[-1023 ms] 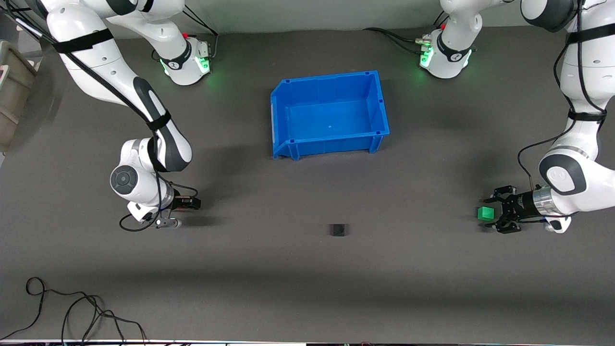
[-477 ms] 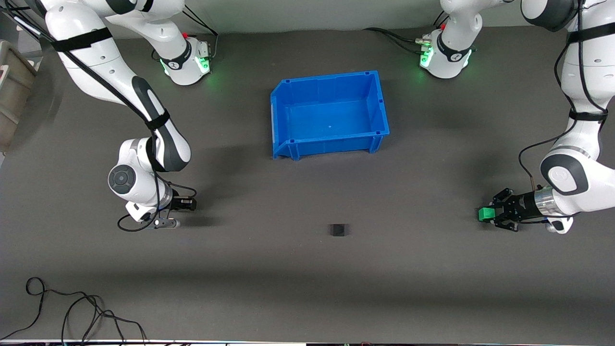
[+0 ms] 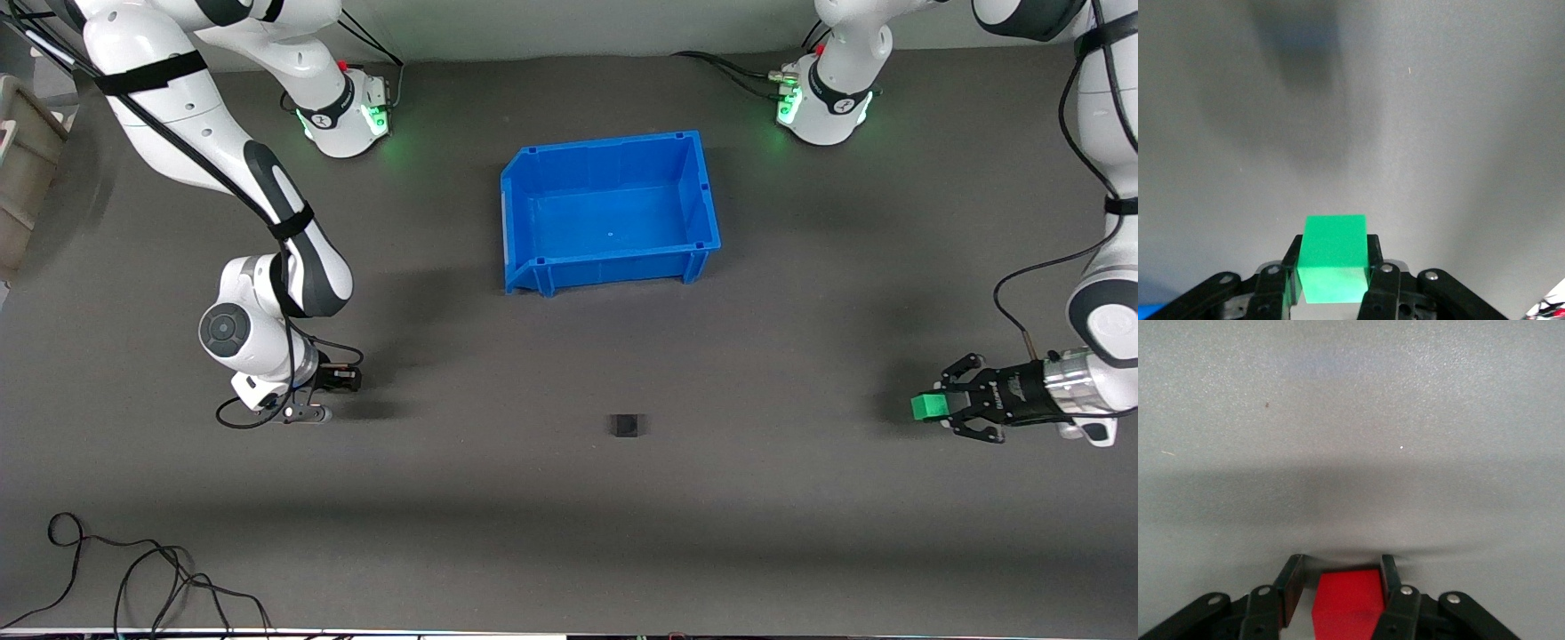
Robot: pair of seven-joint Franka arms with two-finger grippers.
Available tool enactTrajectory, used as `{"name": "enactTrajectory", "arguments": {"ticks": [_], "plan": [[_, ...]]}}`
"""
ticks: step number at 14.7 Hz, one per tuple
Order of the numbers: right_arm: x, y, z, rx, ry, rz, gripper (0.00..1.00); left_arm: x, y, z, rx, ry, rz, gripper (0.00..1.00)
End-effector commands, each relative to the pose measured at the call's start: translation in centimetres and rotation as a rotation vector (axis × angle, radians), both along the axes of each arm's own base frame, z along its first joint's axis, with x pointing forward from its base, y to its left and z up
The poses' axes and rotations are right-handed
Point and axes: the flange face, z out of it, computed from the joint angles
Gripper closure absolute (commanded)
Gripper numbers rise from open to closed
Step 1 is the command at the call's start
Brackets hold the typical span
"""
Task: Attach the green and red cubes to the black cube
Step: 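Carry the green cube with the left gripper beside the black cube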
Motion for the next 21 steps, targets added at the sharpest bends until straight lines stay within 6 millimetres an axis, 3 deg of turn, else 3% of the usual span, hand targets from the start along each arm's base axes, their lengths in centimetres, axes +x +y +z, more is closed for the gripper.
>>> {"name": "enactTrajectory", "arguments": {"ticks": [1, 3, 10, 14, 15, 16, 18, 21], "plan": [[0.0, -0.7, -0.7, 0.01, -0.021, 0.005, 0.46, 0.7, -2.9, 1.1, -0.009, 0.045, 0.051, 0.94], [0.4, -1.0, -0.4, 0.01, -0.028, 0.0, 0.46, 1.4, -5.6, 1.6, -0.001, 0.057, 0.064, 0.94], [0.7, -0.8, -0.9, 0.01, -0.027, -0.001, 0.46, 2.6, -20.4, 2.2, 0.044, 0.036, 0.019, 0.98], [0.6, -0.7, -1.1, 0.01, -0.025, -0.004, 0.46, 2.2, -26.7, 2.4, 0.048, 0.004, -0.025, 0.98], [0.5, -0.6, -1.2, 0.01, -0.022, -0.002, 0.52, 2.1, -28.1, 2.3, 0.051, -0.006, -0.039, 0.98], [0.4, -0.5, -1.1, 0.01, -0.022, -0.002, 0.66, 1.9, -29.7, 2.2, 0.055, -0.021, -0.052, 0.98], [0.3, -0.3, -1.2, 0.011, -0.024, 0.0, 1.0, 1.4, -33.1, 2.2, 0.028, -0.045, -0.055, 0.98], [0.3, -0.5, -1.2, 0.011, -0.033, -0.009, 1.0, 0.7, -37.1, 1.3, 0.037, -0.068, -0.026, 0.98]]}}
